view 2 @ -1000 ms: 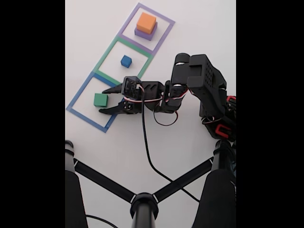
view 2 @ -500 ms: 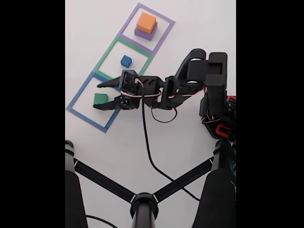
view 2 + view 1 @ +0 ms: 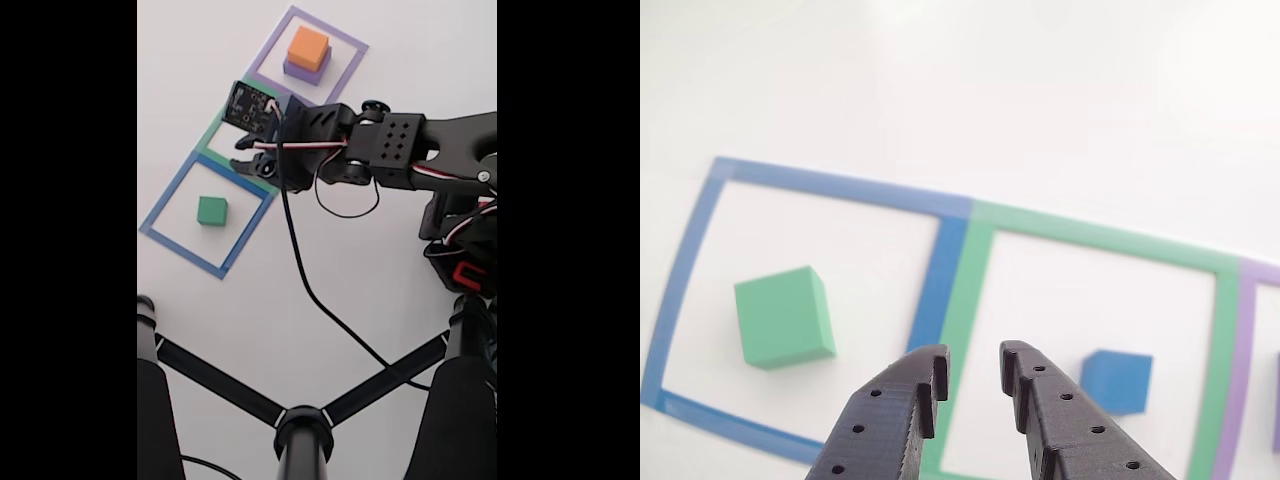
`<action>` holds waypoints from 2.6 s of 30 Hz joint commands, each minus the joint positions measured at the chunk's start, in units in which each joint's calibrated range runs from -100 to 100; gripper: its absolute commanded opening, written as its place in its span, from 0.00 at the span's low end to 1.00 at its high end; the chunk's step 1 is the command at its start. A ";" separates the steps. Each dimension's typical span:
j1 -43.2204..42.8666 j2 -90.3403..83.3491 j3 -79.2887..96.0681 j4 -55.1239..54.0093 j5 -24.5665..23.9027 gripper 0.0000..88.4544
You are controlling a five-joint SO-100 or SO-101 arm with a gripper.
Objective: Tower of hanoi
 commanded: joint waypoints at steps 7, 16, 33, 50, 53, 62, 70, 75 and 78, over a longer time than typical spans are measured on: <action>8.61 -6.50 -36.20 51.72 0.00 0.00; 12.42 -5.94 -54.83 68.79 0.00 0.00; 14.94 -11.87 -29.75 49.37 0.00 0.19; 16.69 -12.27 24.59 -22.42 0.00 0.33; 15.93 -9.06 30.04 -33.43 0.00 0.34; 14.33 9.53 33.58 -59.17 0.00 0.37; 15.17 31.32 26.77 -76.57 0.00 0.36; 15.17 40.38 23.04 -83.05 0.00 0.35; 15.24 44.38 22.23 -86.53 0.00 0.35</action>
